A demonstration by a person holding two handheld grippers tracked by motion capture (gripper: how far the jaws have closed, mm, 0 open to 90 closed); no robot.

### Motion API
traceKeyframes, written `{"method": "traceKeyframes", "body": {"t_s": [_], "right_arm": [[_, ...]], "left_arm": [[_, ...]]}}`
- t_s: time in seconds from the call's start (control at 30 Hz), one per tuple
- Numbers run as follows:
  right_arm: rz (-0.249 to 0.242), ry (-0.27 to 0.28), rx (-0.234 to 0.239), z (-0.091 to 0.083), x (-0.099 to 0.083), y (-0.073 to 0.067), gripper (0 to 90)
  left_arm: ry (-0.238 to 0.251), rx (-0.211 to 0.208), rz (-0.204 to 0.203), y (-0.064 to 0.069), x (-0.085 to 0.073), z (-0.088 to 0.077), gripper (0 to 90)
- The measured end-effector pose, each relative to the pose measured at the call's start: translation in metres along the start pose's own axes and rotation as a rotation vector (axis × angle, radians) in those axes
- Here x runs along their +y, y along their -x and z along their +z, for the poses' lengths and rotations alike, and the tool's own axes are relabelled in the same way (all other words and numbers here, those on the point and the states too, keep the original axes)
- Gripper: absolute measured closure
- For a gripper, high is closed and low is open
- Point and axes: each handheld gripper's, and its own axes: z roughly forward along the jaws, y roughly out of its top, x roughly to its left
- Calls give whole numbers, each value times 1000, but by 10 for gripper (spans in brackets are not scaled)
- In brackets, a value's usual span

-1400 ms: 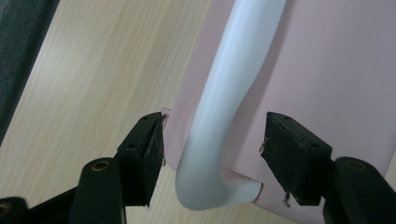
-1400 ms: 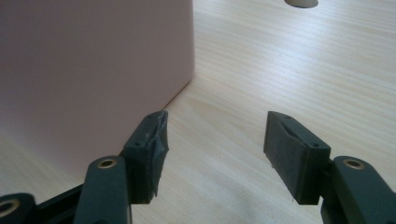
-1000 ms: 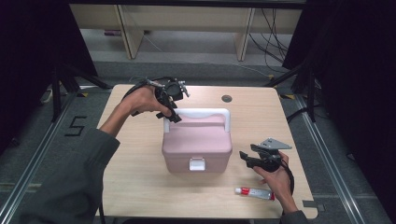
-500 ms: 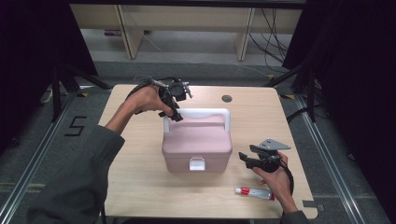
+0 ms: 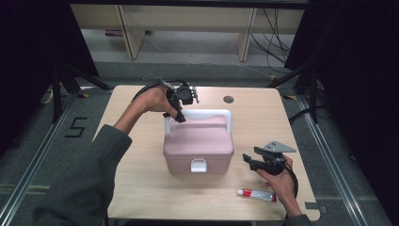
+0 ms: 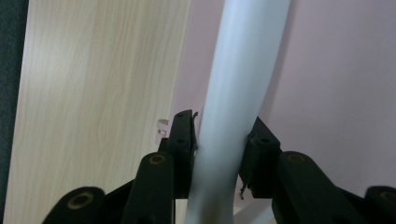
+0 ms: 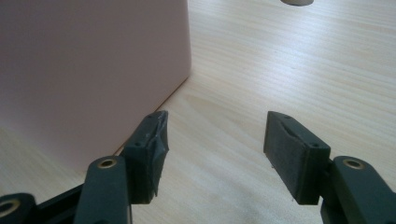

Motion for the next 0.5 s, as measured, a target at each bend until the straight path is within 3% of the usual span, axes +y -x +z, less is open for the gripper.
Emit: {"method": "traceKeyframes", "body": {"t_s": [0.1, 0.13, 0.23, 0.27, 0.33, 0.4, 0.43, 0.5], "right_arm": [[-19, 13, -16, 0, 0, 1, 411], [-49, 17, -20, -1, 0, 3, 412], [-51, 16, -22, -1, 0, 4, 412], [-2, 4, -9, -1, -1, 1, 412], [-9, -1, -9, -1, -1, 3, 414], [-49, 20, -24, -1, -1, 5, 417], [-18, 16, -15, -1, -1, 3, 419], [-38, 26, -5, -2, -1, 5, 434]], "left_arm": [[-3, 10, 7, 2, 1, -1, 693], [1, 12, 6, 2, 0, -2, 696], [6, 16, 14, 4, 0, -6, 703], [7, 18, 15, 4, 0, -7, 707], [18, 22, 4, 3, -1, -10, 708], [21, 27, 3, 3, -1, -13, 711], [22, 30, 2, 4, -1, -13, 712], [19, 30, 6, 5, -1, -15, 718]]}}
